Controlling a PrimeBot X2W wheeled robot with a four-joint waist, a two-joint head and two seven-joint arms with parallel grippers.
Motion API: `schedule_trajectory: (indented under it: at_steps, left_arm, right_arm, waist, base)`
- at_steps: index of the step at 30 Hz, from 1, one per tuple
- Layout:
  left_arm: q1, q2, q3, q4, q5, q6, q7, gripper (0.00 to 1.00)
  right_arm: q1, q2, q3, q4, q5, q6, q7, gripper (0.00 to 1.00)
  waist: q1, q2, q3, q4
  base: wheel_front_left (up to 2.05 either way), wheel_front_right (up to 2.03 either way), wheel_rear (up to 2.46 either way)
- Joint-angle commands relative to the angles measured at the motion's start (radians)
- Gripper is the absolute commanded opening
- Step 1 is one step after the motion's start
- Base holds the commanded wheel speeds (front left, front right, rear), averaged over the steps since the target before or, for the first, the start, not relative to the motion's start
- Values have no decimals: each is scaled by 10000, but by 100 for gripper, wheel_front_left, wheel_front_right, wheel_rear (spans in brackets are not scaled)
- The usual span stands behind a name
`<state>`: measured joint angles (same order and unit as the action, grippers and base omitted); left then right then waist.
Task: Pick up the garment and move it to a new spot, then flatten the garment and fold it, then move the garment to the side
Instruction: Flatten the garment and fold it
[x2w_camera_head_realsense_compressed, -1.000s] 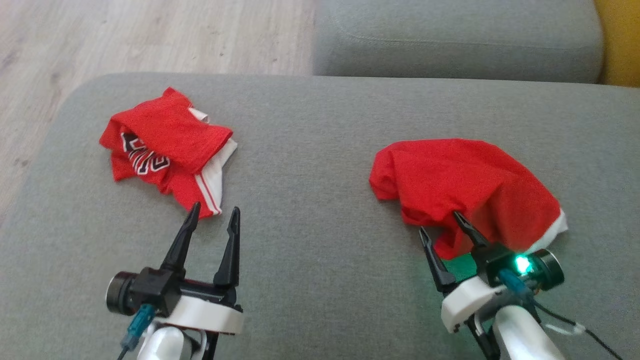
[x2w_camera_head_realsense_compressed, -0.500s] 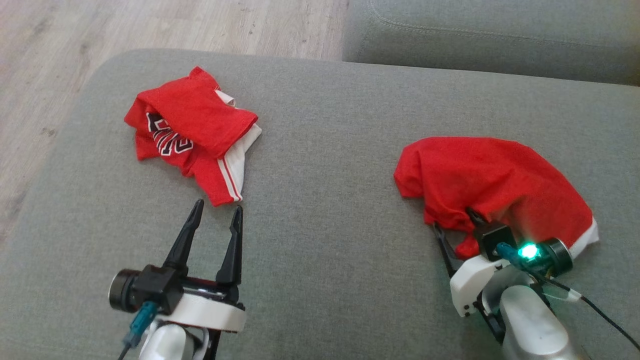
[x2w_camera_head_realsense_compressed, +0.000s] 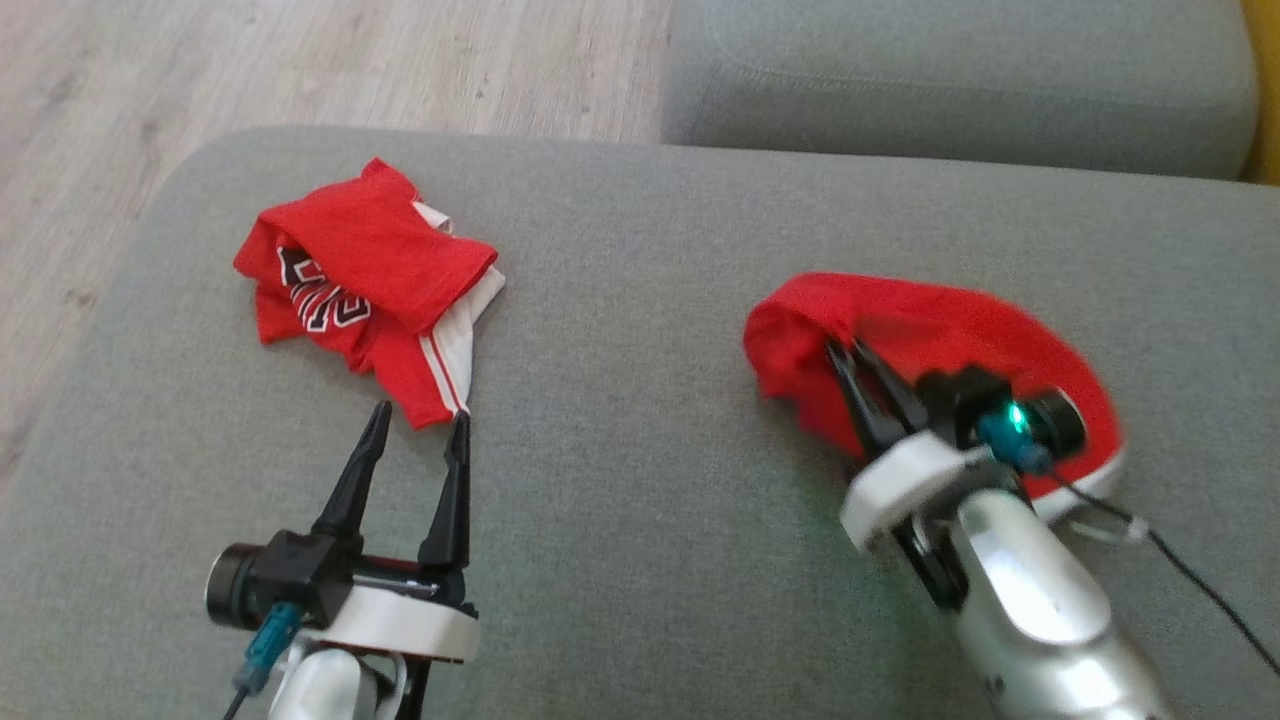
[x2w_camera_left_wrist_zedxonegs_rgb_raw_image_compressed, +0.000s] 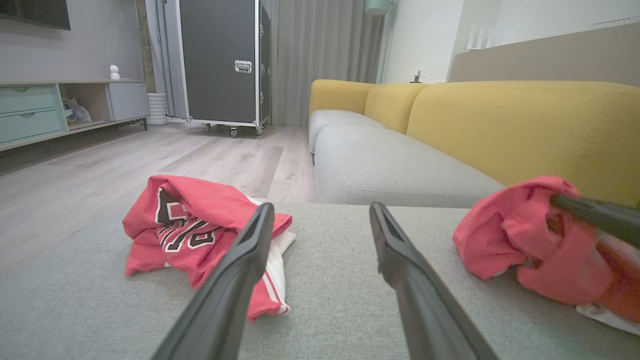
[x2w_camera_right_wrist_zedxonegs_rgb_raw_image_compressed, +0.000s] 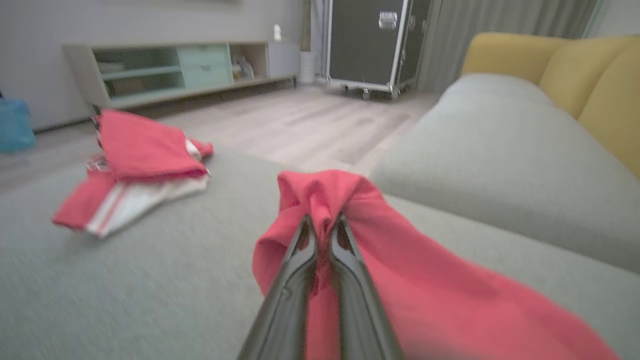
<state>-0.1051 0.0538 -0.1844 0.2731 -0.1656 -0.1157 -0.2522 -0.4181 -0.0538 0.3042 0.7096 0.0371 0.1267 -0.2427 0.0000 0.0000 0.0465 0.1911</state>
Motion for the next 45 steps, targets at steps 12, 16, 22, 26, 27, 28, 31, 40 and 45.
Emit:
schedule_trajectory:
  at_steps: [12,16,22,26,27,28,31,40,45]
  left_arm:
    - [129,-10,894,-411,293,-49,-95,100]
    - [122,-16,889,-527,345,-64,-95,100]
    - [-65,-22,761,-519,398,-94,-95,100]
    - [-194,-25,733,-524,375,-104,-95,100]
    - [-218,-25,736,-529,369,-106,-95,100]
    - [-238,-26,739,-530,365,-108,-95,100]
    - [-286,-28,731,-525,370,-115,-95,100]
    - [-252,-32,740,-703,346,-127,-95,100]
    - [-53,-34,686,-834,291,-119,-95,100]
  right_arm:
    - [-1381,36,-64,-1985,4941,40,-189,0]
    - [-1155,36,-1149,-829,5010,40,2,0]
    - [-1305,-829,-3713,2389,2612,40,613,100]
    - [-1654,-923,-5000,3040,1341,40,197,100]
    - [-1745,-859,-5361,3063,984,40,87,100]
    - [-1810,-792,-5698,3008,626,40,-2,100]
    - [-1851,-450,-6335,2362,-421,40,-151,100]
    - [254,30,-4046,-1997,-401,40,-188,100]
    - [1959,33,-2869,-3561,394,40,-189,100]
  waist:
    - [0,0,-514,-282]
    - [0,0,-370,-401]
    - [0,0,-39,-613]
    - [0,0,55,-702]
    - [0,0,75,-741]
    - [0,0,88,-778]
    - [0,0,87,-871]
    - [0,0,-178,-1119]
    - [0,0,-356,-1304]
  base:
    - [0,0,0]
    - [0,0,0]
    - [0,0,0]
    - [0,0,0]
    - [0,0,0]
    - [0,0,0]
    - [0,0,0]
    - [0,0,0]
    - [0,0,0]
